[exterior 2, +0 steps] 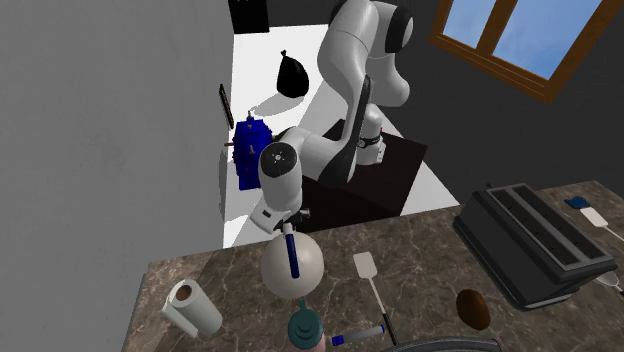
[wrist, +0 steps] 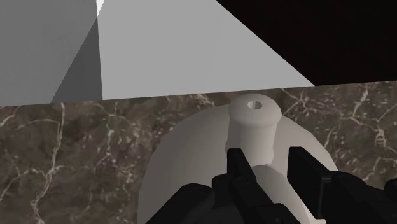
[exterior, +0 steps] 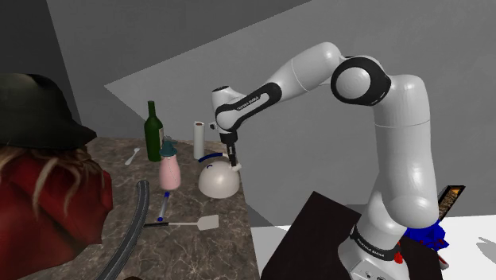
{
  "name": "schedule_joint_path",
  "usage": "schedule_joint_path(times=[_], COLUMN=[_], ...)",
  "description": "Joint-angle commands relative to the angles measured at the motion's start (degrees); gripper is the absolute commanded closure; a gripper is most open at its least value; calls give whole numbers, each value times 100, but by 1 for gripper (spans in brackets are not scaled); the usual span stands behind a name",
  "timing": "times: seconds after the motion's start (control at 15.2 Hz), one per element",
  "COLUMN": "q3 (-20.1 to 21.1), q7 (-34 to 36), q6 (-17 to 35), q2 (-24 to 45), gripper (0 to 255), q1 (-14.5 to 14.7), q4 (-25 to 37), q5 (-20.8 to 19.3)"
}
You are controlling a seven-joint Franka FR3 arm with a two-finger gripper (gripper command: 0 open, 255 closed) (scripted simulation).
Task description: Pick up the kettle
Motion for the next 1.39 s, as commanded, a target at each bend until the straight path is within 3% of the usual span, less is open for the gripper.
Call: schedule_joint_path(times=[0.0,1.32], q3=[1,-3], q7=[0,-100], q6=[3,-944], q2=[3,-541], gripper=[255,255], q1=[0,23], q4=[0,408], q5=[1,9])
